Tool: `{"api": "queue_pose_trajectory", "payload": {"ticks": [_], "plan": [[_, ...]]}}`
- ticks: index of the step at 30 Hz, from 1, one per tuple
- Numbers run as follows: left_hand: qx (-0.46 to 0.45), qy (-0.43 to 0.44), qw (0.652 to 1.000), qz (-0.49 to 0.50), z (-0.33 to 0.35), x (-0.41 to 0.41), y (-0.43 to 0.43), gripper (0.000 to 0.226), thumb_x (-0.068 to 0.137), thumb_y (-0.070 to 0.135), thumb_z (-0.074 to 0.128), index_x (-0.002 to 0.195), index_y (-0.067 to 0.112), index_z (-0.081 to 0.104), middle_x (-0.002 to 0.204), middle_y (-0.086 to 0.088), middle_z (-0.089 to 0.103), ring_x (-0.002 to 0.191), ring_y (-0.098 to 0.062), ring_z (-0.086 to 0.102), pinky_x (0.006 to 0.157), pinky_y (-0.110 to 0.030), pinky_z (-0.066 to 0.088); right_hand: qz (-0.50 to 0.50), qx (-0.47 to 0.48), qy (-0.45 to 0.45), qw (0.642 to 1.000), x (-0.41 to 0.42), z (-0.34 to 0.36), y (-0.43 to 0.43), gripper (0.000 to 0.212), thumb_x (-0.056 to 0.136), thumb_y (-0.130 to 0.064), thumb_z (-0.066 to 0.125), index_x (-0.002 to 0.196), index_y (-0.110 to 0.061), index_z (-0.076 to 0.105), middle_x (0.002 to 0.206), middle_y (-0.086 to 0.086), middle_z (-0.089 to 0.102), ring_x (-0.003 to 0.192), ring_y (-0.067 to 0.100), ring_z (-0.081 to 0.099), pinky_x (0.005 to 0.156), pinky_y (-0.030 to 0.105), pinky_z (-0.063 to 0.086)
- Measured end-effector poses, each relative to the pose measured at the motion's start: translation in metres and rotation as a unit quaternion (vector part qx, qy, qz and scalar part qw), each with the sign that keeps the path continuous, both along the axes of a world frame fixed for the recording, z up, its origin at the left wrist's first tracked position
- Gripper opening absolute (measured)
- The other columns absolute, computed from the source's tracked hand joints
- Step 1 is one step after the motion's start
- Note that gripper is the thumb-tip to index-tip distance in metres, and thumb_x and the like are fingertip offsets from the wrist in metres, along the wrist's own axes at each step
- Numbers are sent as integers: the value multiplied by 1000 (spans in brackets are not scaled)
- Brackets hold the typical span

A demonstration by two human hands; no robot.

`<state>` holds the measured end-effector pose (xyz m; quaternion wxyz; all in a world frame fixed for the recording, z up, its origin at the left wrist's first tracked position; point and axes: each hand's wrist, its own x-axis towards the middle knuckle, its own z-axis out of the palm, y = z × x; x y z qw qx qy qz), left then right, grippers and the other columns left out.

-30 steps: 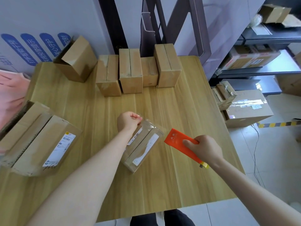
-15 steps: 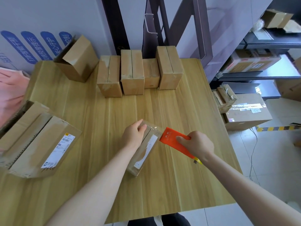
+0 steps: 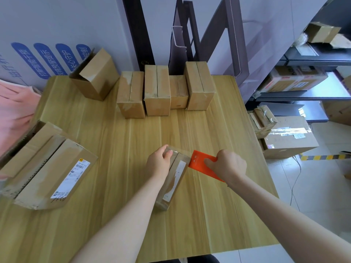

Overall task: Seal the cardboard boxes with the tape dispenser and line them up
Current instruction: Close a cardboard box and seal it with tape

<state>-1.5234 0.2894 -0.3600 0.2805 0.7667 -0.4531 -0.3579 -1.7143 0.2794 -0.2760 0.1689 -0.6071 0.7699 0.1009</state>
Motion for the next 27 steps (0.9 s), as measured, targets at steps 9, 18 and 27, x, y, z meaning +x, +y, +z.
{"api": "queue_pose_trajectory", "payload": {"ticks": [9, 18, 27], "plan": [[-11, 6, 999, 35, -1, -10, 4, 40, 98, 35, 50, 135, 20, 54, 128, -1, 62, 119, -17, 57, 96, -29, 46, 81, 7, 49, 995, 17, -8, -12, 31, 90, -43, 50, 74, -17, 53, 64, -2, 47, 70, 21, 54, 59, 27, 38], [10, 153, 956, 251, -5, -40, 16, 44, 96, 28, 53, 137, 11, 50, 134, -3, 57, 123, -22, 53, 103, -33, 42, -25, -21, -35, 999, -5, -21, -14, 46, 86, -58, 50, 70, -16, 60, 63, -2, 60, 57, 20, 60, 59, 26, 50], [-187, -65, 977, 77, 20, -43, 24, 34, 95, 10, 52, 129, 14, 58, 130, 2, 56, 124, -13, 45, 104, -25, 36, -57, -100, -135, 984, -31, 30, -1, 48, 87, -58, 51, 64, -17, 62, 55, -1, 62, 37, 16, 60, 44, 21, 39]]}}
